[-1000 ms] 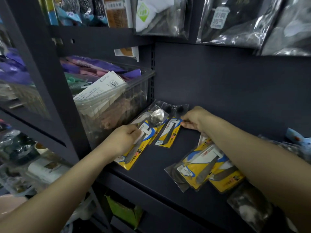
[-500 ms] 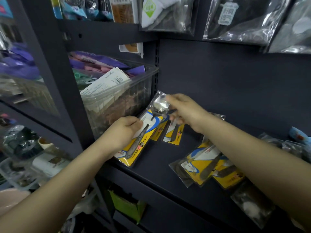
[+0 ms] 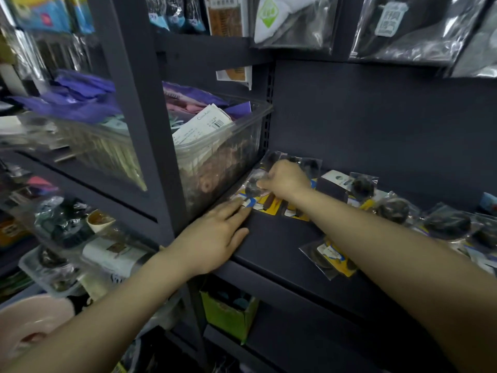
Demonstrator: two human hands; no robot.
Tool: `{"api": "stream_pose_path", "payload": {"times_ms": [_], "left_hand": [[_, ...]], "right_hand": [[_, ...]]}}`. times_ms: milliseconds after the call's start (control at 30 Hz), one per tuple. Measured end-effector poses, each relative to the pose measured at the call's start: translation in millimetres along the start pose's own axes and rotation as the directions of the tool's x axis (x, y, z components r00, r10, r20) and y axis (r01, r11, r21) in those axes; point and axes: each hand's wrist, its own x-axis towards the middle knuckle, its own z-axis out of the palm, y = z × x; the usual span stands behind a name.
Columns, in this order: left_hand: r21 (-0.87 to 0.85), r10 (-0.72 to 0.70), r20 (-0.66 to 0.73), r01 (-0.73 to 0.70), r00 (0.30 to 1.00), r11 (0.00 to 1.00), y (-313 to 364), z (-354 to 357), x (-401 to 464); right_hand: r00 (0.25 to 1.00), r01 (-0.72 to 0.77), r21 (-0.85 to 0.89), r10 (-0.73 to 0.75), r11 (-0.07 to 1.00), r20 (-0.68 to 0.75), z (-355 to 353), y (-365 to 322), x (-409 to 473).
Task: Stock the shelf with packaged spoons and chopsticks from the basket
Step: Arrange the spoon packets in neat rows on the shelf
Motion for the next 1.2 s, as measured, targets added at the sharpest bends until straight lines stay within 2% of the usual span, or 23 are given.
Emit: {"api": "stream_pose_path", "payload": {"times_ms": [100,200,300,333,400,433,500,633,700,800,933,1033,1067,1100,1200], "left_hand": [[-0.049,-0.004,-0.028,0.003,1.000,0.999,3.2,-2.8,4.3],[-0.037,0.007,-0.049,-0.009,0.999,0.999,6.3,-7.4,8.6],[-0.095,0.050,-0.113,-0.061,0.992,0.994,14.8,-11.1,15.5],[-0.139,0.067,-0.121,-0.083,0.990,0.987,19.9,-11.9,18.8],[-0.214,0.117,-0.138,-0.145,0.984,0.966,33.9,-10.9,26.8],[-0.248,0.143,-0.145,-0.176,0.979,0.953,42.8,-9.9,30.6],[-0.315,0.179,-0.146,-0.217,0.973,0.924,62.1,-8.0,37.9],[-0.448,0.155,-0.078,-0.173,0.985,0.877,91.6,-3.0,52.0],[-0.487,0.127,-0.040,-0.130,0.991,0.864,102.0,-2.7,59.3],[-0.527,0.042,-0.033,-0.053,0.999,0.848,112.8,-3.5,68.2],[-0.514,-0.049,-0.101,-0.010,0.994,0.858,119.8,-7.5,71.0],[-0.587,-0.124,-0.135,0.021,0.983,0.809,121.7,-11.1,63.2],[-0.606,-0.157,-0.151,0.034,0.976,0.794,120.4,-12.9,58.4],[-0.621,-0.192,-0.165,0.049,0.967,0.782,116.3,-13.3,53.0],[-0.603,-0.285,-0.171,0.129,0.943,0.787,97.4,-14.0,33.5]], "right_hand": [[0.991,0.125,0.019,-0.124,0.992,-0.050,-16.9,6.4,-14.7],[0.971,0.236,0.085,-0.238,0.968,0.009,-47.8,23.6,-42.4],[0.969,0.247,-0.123,-0.242,0.961,0.057,-76.1,63.4,-63.0],[0.983,0.185,-0.214,-0.183,0.959,0.028,-81.6,79.7,-66.5],[0.994,-0.077,-0.321,0.048,0.944,-0.099,-87.0,109.8,-74.5],[0.972,-0.212,-0.338,0.163,0.917,-0.167,-88.0,120.9,-79.5],[0.938,-0.322,-0.315,0.256,0.893,-0.233,-90.0,136.8,-88.7],[0.916,-0.318,-0.093,0.281,0.943,-0.285,-96.8,152.1,-93.2],[0.910,-0.289,0.184,0.329,0.940,-0.251,-101.3,152.2,-93.4],[0.925,-0.152,0.575,0.320,0.804,-0.203,-113.3,139.8,-98.2],[0.961,0.022,0.777,0.201,0.629,-0.190,-125.2,120.9,-94.6],[0.975,0.087,0.853,0.132,0.514,-0.179,-129.9,110.9,-89.0],[0.986,0.087,0.855,0.078,0.512,-0.147,-130.4,109.0,-88.7],[0.995,0.069,0.819,0.016,0.570,-0.095,-128.3,109.8,-87.5],[0.975,0.045,0.469,-0.142,0.882,0.172,-113.0,114.9,-88.0]]}}
